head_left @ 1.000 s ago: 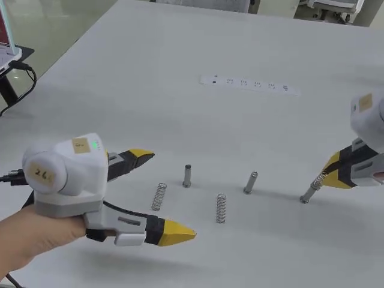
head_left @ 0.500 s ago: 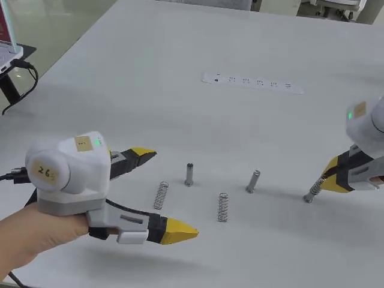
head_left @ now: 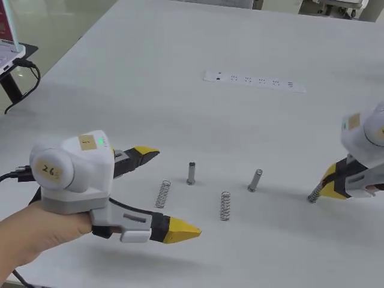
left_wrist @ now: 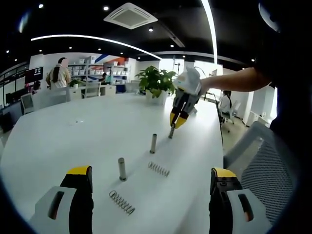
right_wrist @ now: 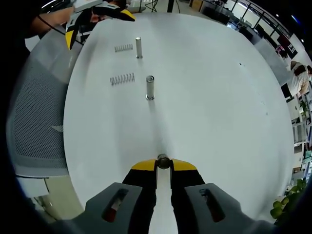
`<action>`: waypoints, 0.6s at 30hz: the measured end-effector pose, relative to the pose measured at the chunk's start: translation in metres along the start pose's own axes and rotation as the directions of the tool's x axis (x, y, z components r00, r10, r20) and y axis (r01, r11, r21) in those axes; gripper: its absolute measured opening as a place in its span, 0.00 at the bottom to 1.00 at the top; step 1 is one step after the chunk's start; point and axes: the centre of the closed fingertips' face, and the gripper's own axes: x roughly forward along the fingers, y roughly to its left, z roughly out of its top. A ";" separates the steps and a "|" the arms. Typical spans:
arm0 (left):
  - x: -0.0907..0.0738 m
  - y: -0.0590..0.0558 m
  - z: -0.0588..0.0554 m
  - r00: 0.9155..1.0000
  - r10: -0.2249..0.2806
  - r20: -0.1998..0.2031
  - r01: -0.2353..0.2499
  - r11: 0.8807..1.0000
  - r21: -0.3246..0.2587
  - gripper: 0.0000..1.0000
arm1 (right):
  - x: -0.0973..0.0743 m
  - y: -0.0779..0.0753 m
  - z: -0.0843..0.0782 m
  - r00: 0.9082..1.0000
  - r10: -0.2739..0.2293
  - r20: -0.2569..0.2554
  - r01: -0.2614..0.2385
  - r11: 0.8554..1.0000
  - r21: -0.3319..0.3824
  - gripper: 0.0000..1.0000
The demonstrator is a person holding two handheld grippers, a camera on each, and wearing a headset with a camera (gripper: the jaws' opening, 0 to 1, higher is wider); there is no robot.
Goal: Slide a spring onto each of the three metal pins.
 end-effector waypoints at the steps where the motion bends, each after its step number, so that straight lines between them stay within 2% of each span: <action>1: 0.000 0.000 0.000 1.000 0.001 0.000 -0.001 1.000 0.000 0.98 | 0.001 0.000 0.000 1.000 0.004 0.002 -0.004 1.000 0.000 0.08; 18: -0.001 0.000 -0.001 1.000 0.001 -0.002 -0.001 1.000 -0.002 0.98 | 0.001 0.000 -0.001 1.000 0.018 0.000 -0.018 1.000 -0.012 0.08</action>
